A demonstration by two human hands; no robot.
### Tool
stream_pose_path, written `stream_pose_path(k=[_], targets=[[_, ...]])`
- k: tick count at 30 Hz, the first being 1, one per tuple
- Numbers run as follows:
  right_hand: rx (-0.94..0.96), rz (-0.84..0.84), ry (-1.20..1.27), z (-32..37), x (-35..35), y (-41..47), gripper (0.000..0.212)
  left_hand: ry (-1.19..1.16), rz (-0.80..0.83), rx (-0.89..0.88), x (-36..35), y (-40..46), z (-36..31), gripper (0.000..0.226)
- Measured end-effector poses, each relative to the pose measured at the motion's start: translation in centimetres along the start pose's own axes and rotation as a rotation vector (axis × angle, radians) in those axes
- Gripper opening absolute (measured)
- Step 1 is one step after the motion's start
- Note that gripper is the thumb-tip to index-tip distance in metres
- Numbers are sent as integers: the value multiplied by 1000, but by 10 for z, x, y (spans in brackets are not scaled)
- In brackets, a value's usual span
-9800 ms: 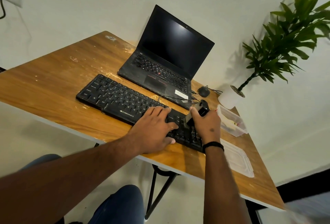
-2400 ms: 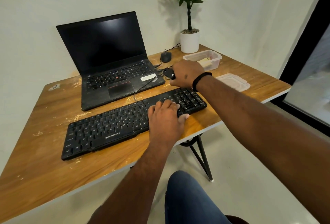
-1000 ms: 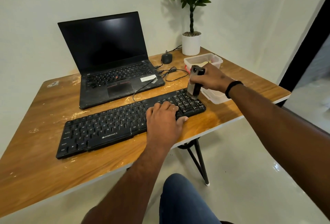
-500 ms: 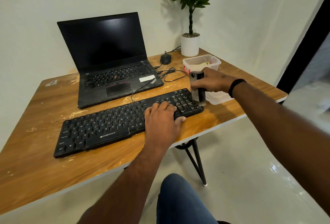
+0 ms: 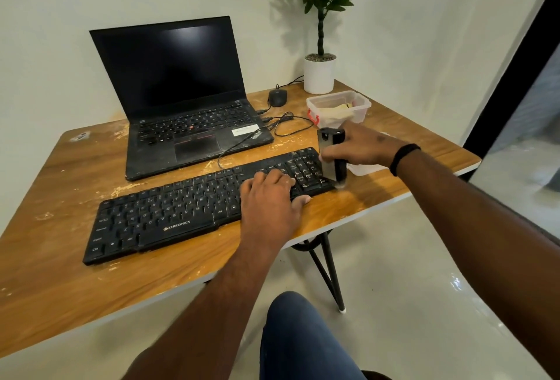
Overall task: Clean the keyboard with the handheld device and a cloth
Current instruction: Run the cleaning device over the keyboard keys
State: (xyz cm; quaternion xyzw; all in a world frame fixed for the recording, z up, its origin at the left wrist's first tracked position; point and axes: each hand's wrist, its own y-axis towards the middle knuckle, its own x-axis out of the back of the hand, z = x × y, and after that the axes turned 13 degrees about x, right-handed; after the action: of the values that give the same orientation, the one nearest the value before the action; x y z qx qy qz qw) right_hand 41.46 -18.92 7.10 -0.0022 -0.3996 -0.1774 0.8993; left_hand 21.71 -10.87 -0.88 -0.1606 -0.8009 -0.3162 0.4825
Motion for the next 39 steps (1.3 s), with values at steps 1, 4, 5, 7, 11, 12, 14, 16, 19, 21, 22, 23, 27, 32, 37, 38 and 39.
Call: stream_pose_path(k=[1,4,5,7,11,12,14,16,19,21,22,23,27,32,37,38,39], targets=[[23,-37,-27,1,0,-3,23,0,0,-2,0,0,0,52],[109,-232,-118,2,-10,-16,18,-10,-6,-2,-1,0,1,52],[91,-216,-75,3,-12,-22,19,-12,-6,0,-1,0,1,52],[41,-155,24,2,-10,-32,19,-12,-5,0,-2,0,1,52],[65,-586,133,-2,-22,-47,19,-17,-16,-9,-2,0,1,52],[68,-676,167,-2,-31,-51,20,-16,-16,-9,-2,0,1,52],[60,-639,252,-5,-51,-58,17,-15,-14,-9,-1,0,1,52],[55,-572,347,-10,-63,-65,14,-18,-15,-10,-1,0,1,52],[73,-758,304,-14,-68,-65,15,-23,-27,-13,-2,0,1,51],[76,-860,221,-12,-74,-64,13,-25,-33,-11,-2,0,1,51],[84,-895,184,-10,-78,-65,15,-27,-34,-9,-3,0,2,51],[91,-916,164,-10,-82,-65,16,-28,-33,-9,-3,0,1,51],[110,-795,145,-13,-76,-69,18,-26,-31,-12,-3,0,1,52],[67,-808,-98,-10,-62,-60,25,-36,-51,-22,-4,0,2,50],[42,-631,107,-5,-59,-59,23,-39,-42,-17,-3,0,2,51],[10,-677,50,-4,-55,-59,25,-42,-43,-17,-3,0,2,51],[-20,-722,-6,-3,-52,-58,28,-41,-44,-17,-3,0,2,51]])
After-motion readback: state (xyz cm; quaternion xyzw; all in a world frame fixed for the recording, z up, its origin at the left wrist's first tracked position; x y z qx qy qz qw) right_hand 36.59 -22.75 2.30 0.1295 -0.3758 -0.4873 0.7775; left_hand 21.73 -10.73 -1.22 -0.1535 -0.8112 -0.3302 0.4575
